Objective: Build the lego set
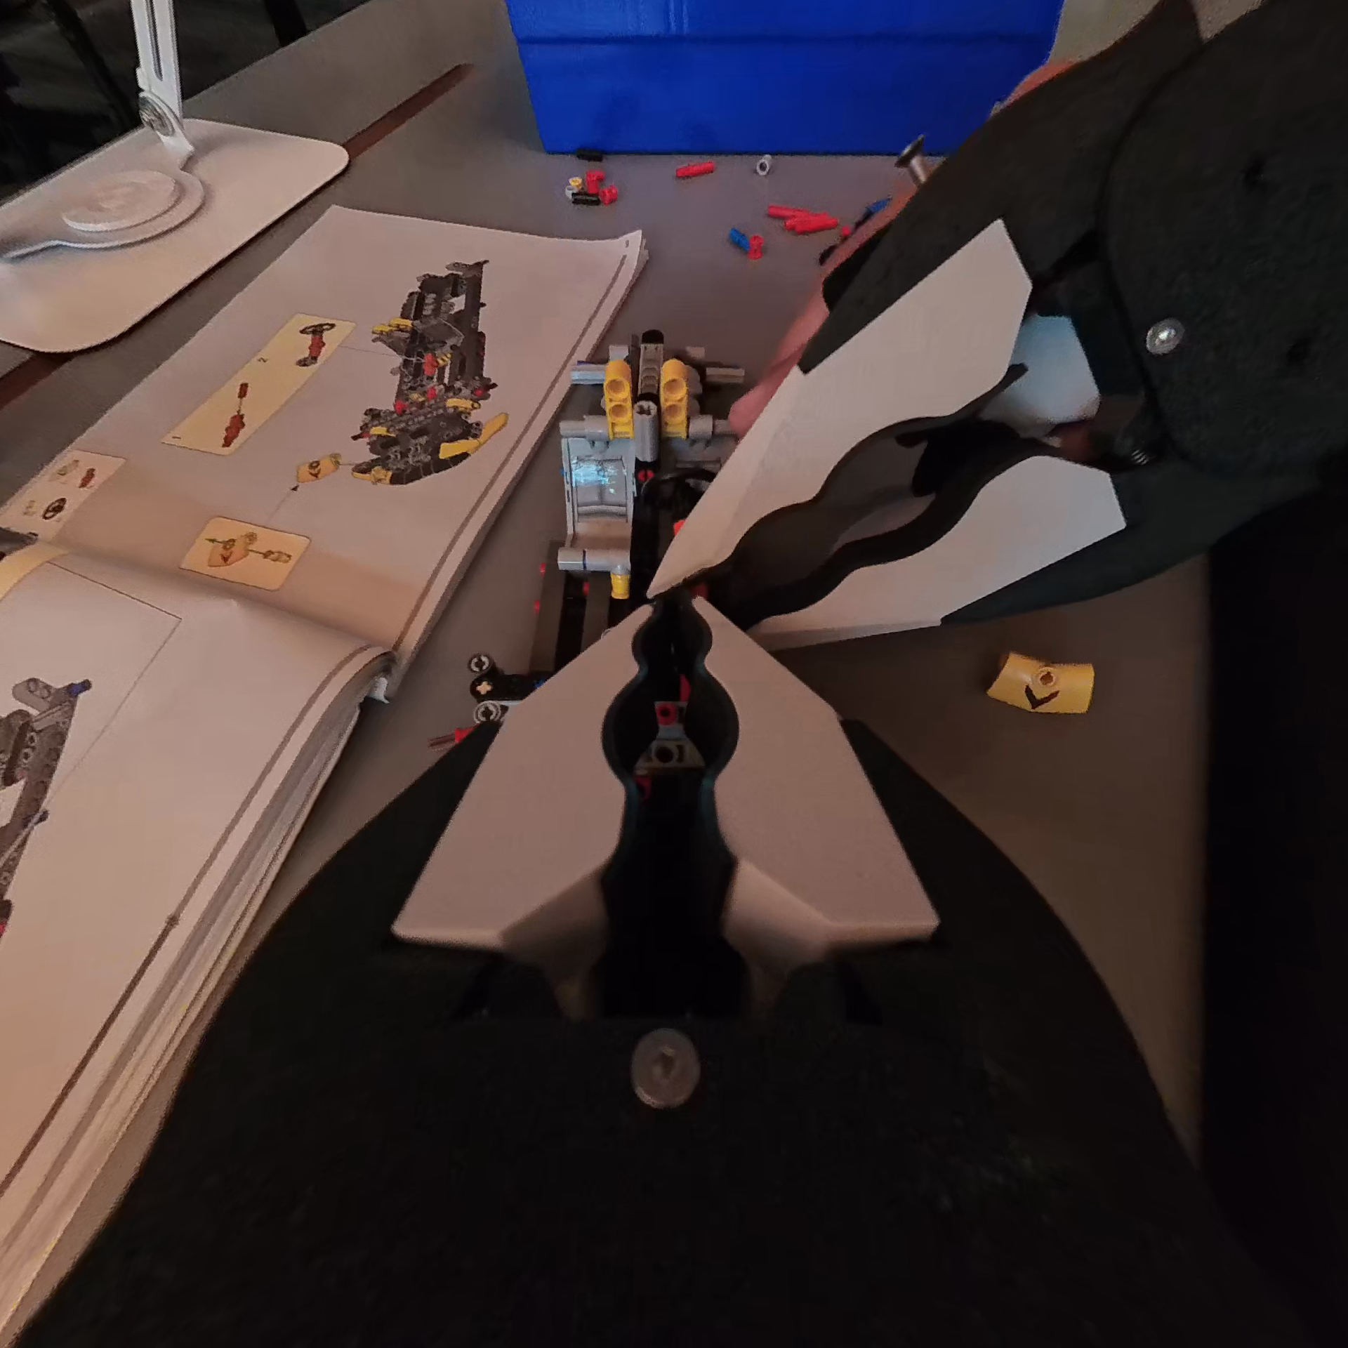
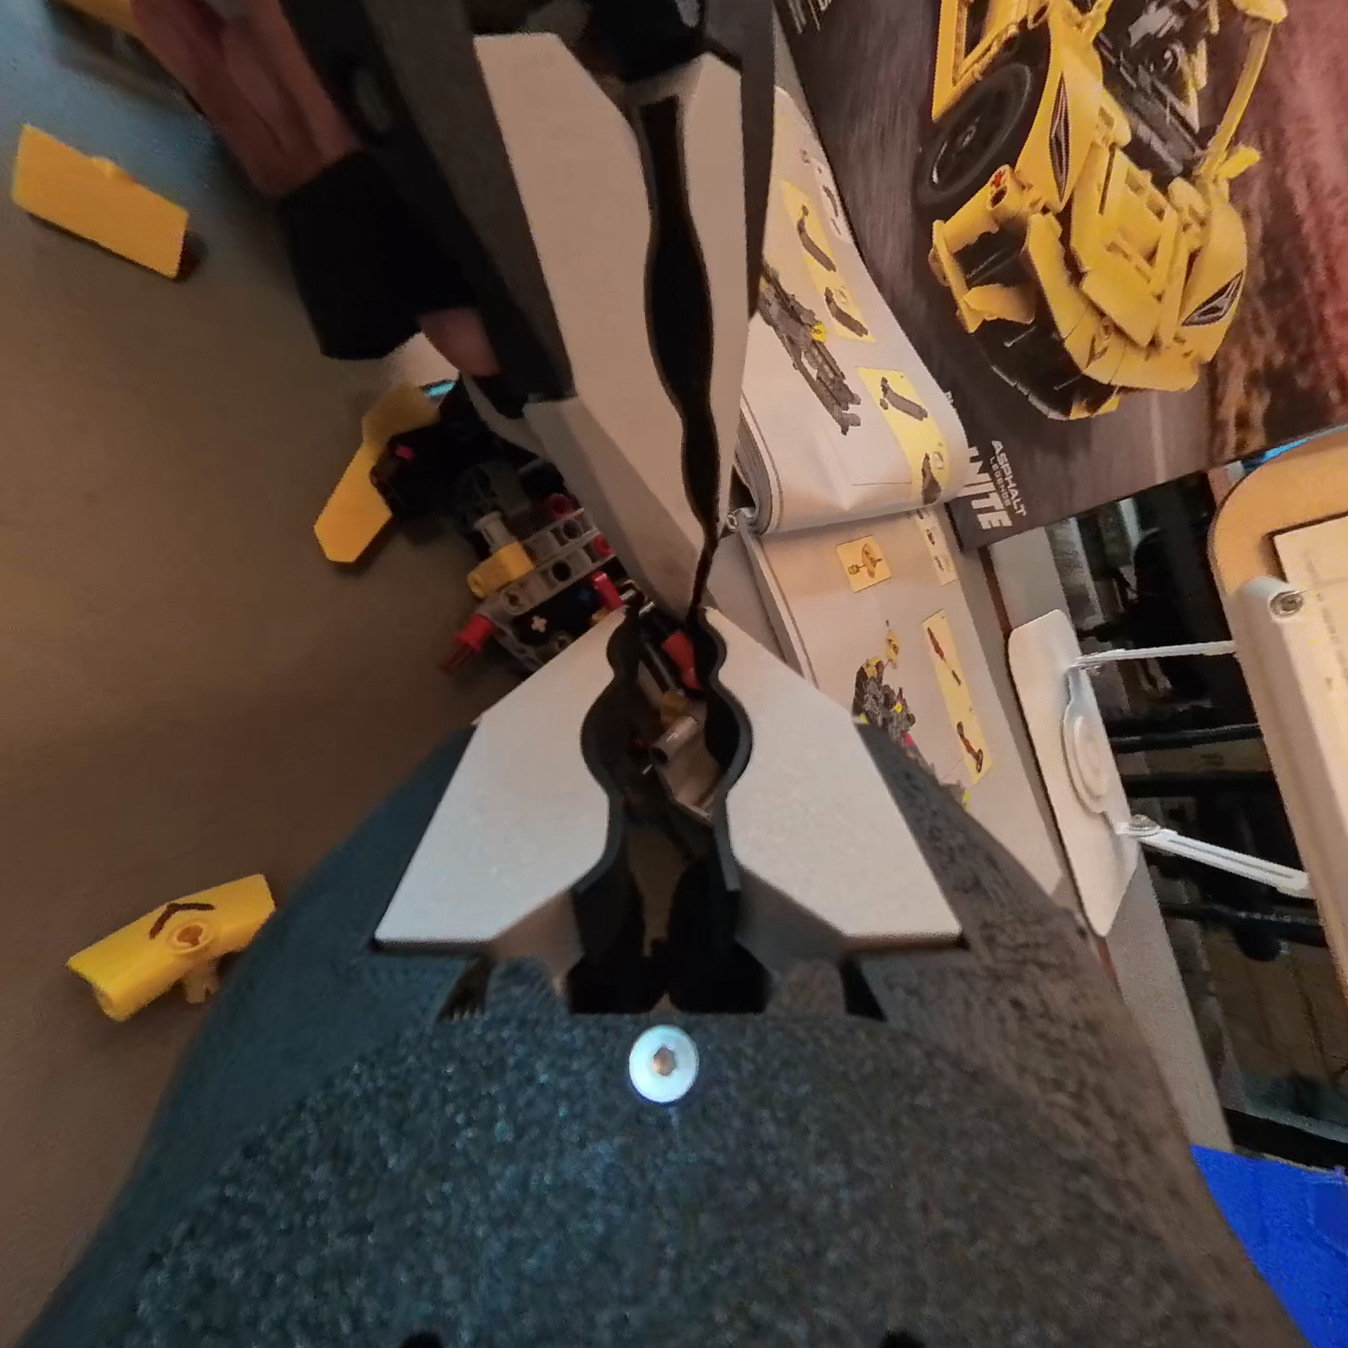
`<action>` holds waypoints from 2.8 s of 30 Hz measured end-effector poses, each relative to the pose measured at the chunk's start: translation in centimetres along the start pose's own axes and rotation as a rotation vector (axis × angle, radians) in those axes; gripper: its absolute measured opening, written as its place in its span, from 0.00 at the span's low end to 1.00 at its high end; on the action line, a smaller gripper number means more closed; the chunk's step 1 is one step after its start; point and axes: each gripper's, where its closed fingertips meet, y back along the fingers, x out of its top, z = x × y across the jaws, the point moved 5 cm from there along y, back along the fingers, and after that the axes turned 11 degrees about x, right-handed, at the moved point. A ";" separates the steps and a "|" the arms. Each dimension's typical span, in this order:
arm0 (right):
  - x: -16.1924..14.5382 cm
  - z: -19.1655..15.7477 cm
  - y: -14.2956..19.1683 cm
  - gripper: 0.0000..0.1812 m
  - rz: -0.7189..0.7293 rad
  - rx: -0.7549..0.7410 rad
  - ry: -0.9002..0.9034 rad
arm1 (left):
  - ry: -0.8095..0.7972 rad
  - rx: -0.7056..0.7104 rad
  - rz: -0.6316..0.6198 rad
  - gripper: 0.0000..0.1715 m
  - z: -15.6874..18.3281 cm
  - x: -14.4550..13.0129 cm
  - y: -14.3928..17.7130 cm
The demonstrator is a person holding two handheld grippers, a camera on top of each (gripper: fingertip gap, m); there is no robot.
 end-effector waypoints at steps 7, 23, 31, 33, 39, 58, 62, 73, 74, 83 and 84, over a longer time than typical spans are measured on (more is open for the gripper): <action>-0.2 0.1 0.0 0.08 0.032 -0.001 -0.177 | -0.044 0.043 0.014 0.00 0.0 0.2 -0.2; -0.4 0.0 -0.1 0.07 0.007 0.027 -0.174 | 0.021 0.013 -0.007 0.00 -0.3 -0.1 0.0; 0.0 0.5 -0.2 0.08 0.005 0.130 -0.292 | 0.157 -0.034 -0.029 0.00 -1.0 -0.2 -0.1; 0.0 0.3 -0.1 0.08 -0.005 0.102 -0.243 | 0.153 -0.036 -0.028 0.00 -1.0 -0.2 0.0; 0.1 0.3 0.2 0.08 0.010 0.079 -0.219 | 0.139 -0.020 -0.024 0.00 -1.0 -0.2 0.2; 0.1 2.7 3.0 0.19 -0.055 0.162 0.096 | 0.376 0.171 0.064 0.05 -7.6 -0.1 4.5; 1.3 5.6 3.2 0.18 0.025 0.481 -0.117 | 0.350 0.219 0.073 0.05 -8.1 -0.2 5.4; 1.8 6.1 -1.2 0.08 -0.300 0.876 0.099 | 0.307 0.287 0.112 0.05 -8.8 0.3 6.5; 1.6 5.8 -1.4 0.08 -0.321 0.896 0.102 | 0.307 0.291 0.114 0.05 -8.9 0.4 6.5; 0.7 4.6 -2.5 0.04 -0.454 0.921 0.189 | 0.288 0.278 0.119 0.05 -8.5 0.6 6.5; 0.7 4.6 -2.6 0.04 -0.450 0.922 0.189 | 0.284 0.276 0.119 0.05 -8.5 0.6 6.5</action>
